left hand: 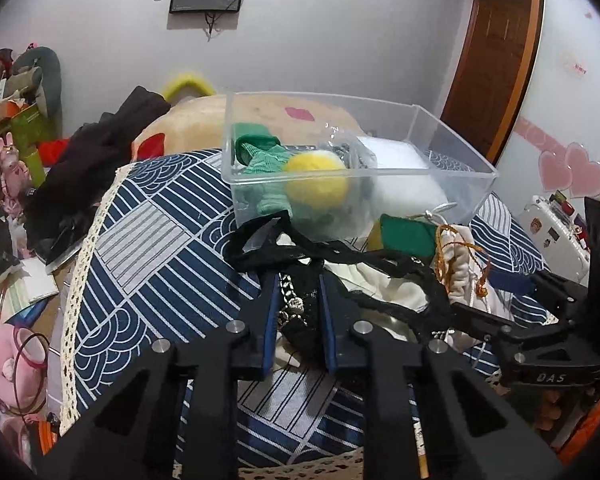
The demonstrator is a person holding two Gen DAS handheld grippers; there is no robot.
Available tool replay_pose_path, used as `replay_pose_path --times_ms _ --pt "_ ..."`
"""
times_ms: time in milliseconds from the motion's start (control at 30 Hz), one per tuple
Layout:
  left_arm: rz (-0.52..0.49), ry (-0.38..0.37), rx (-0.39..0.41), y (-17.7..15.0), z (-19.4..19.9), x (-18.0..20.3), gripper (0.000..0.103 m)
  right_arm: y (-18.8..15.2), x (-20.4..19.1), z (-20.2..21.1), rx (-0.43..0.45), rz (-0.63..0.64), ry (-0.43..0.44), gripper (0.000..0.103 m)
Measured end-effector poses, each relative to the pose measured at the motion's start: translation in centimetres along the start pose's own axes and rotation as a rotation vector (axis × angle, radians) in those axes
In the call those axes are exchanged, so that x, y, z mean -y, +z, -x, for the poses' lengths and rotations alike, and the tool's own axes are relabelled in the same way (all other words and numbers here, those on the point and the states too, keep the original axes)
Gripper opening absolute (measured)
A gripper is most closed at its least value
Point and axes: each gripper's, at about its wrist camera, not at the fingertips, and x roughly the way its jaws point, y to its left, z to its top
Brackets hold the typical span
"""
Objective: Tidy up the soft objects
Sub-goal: 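Grasp the black chain-strap bag with the left tool while the right tool grasps the cream pouch, then lower the black bag and cream pouch into the clear box and open both tools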
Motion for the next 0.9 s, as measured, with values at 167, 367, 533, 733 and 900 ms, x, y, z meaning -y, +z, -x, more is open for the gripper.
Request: replay_pose_path --times_ms 167,367,533,733,900 --pt "-0.005 -0.007 0.035 0.3 1.1 0.3 0.017 -0.1 0.3 0.5 0.002 -0.002 0.0 0.031" --pt "-0.014 -0.019 0.079 0.8 3.0 0.9 0.016 -0.2 0.4 2.4 0.06 0.0 -0.025 0.015" --pt "-0.027 -0.03 0.128 1.5 4.9 1.5 0.015 0.2 0.8 4.8 0.132 -0.011 -0.025 0.015" --pt "-0.045 -0.018 0.182 2.4 6.7 2.1 0.015 1.0 1.1 6.5 0.197 -0.021 -0.031 0.015" --pt "-0.044 -0.025 0.212 3.5 7.5 2.1 0.014 1.9 1.3 7.3 0.235 -0.032 -0.033 0.015"
